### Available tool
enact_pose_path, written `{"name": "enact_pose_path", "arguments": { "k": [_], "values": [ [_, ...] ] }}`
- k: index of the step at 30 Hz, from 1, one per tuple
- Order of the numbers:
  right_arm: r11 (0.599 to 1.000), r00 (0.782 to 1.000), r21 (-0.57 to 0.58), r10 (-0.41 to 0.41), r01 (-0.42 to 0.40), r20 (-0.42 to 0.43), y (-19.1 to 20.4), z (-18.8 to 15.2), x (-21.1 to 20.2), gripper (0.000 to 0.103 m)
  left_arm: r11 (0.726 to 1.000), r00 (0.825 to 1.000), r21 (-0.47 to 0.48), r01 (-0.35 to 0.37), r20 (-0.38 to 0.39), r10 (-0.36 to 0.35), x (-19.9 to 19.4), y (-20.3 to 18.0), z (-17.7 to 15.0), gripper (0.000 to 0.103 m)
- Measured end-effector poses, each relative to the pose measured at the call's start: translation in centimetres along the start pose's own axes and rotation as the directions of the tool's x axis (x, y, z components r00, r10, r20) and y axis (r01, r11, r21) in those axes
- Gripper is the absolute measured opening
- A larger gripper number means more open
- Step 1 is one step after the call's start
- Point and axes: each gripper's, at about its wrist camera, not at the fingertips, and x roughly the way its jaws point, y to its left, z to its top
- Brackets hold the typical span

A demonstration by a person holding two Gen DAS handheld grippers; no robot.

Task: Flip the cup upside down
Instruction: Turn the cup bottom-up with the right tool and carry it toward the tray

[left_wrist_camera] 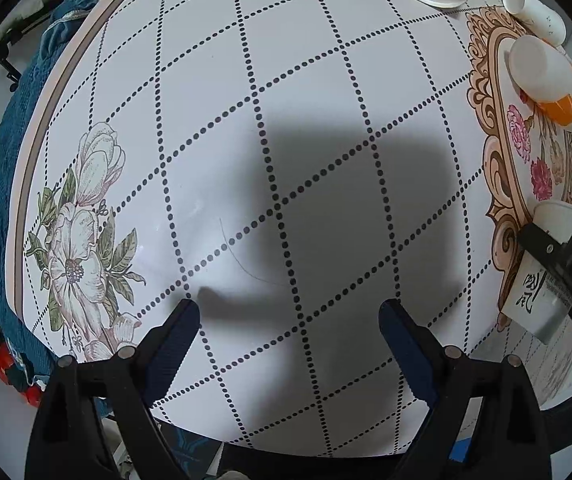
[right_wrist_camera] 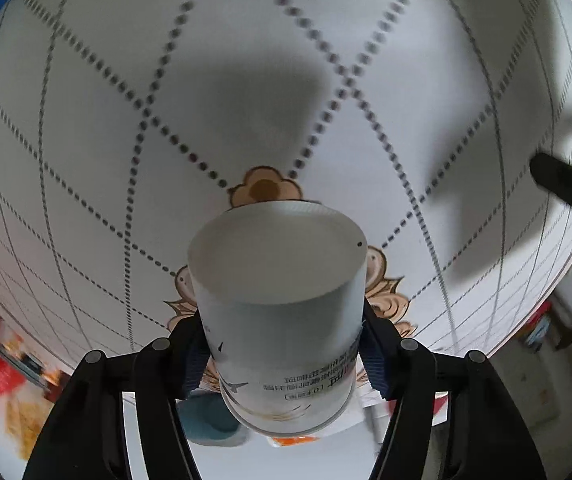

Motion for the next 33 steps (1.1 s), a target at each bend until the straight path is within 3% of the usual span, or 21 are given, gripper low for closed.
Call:
{"name": "enact_pose_path", "arguments": {
  "k": [3,6,10,13,16,20,22,23,25,26,28,30,33],
  "values": [
    [0.992,0.998,0.113,0.055,-0.055,0.001,-1.8,-0.4,0.3,0.066,1.000,1.000,0.005,0.002,0.003,-0.002,-0.1,0.4,0.3,0.092],
    [0.950,0.988,0.270,0.156,-0.155,0.020,-4.1,-1.3,0.8,0.066,1.000,1.000,0.018,-0.004,0.006,0.004,-0.4,0.8,0.5,0.092],
    [0.846,0.957,0.453,0.283,-0.282,0.066,-6.0,-2.7,2.0,0.066,1.000,1.000,0.019,-0.011,0.011,0.011,-0.9,1.4,0.8,0.092],
    [0.730,0.919,0.572,0.376,-0.374,0.122,-7.7,-4.2,2.9,0.066,1.000,1.000,0.015,-0.009,0.016,0.009,-1.2,2.3,0.9,0.092],
    [0.559,0.858,0.689,0.479,-0.462,0.186,-8.9,-6.1,4.2,0.066,1.000,1.000,0.012,-0.011,0.023,0.010,-1.8,2.9,0.7,0.092],
    [0.208,0.719,0.799,0.600,-0.564,0.351,-10.3,-9.5,6.8,0.066,1.000,0.999,0.011,-0.013,0.030,0.013,-2.3,4.0,0.5,0.092],
    [0.077,0.667,0.811,0.616,-0.580,0.418,-10.5,-10.8,7.8,0.066,1.000,0.999,0.013,-0.015,0.033,0.014,-2.5,4.4,0.2,0.092],
    [-0.013,0.634,0.813,0.619,-0.582,0.464,-10.6,-11.7,8.5,0.066,1.000,0.999,0.015,-0.016,0.034,0.016,-2.7,4.6,0.1,0.092],
    [-0.141,0.584,0.800,0.612,-0.583,0.533,-10.4,-12.7,9.3,0.066,1.000,0.999,0.018,-0.019,0.035,0.018,-2.9,4.4,-0.2,0.092],
    [-0.227,0.550,0.782,0.598,-0.581,0.583,-10.3,-13.5,10.0,0.066,1.000,0.999,0.021,-0.019,0.037,0.019,-3.0,4.6,-0.3,0.092],
    [-0.341,0.506,0.747,0.570,-0.570,0.647,-10.2,-15.0,11.1,0.066,0.999,0.999,0.026,-0.022,0.038,0.021,-3.5,4.0,-0.6,0.092],
    [-0.484,0.449,0.684,0.520,-0.546,0.726,-9.9,-16.3,12.3,0.066,0.999,0.999,0.030,-0.023,0.039,0.022,-3.7,4.0,-0.8,0.092],
    [-0.635,0.378,0.585,0.446,-0.505,0.811,-8.4,-17.5,13.6,0.066,0.999,0.999,0.034,-0.024,0.041,0.022,-3.6,4.3,-1.3,0.092]
  ]
}}
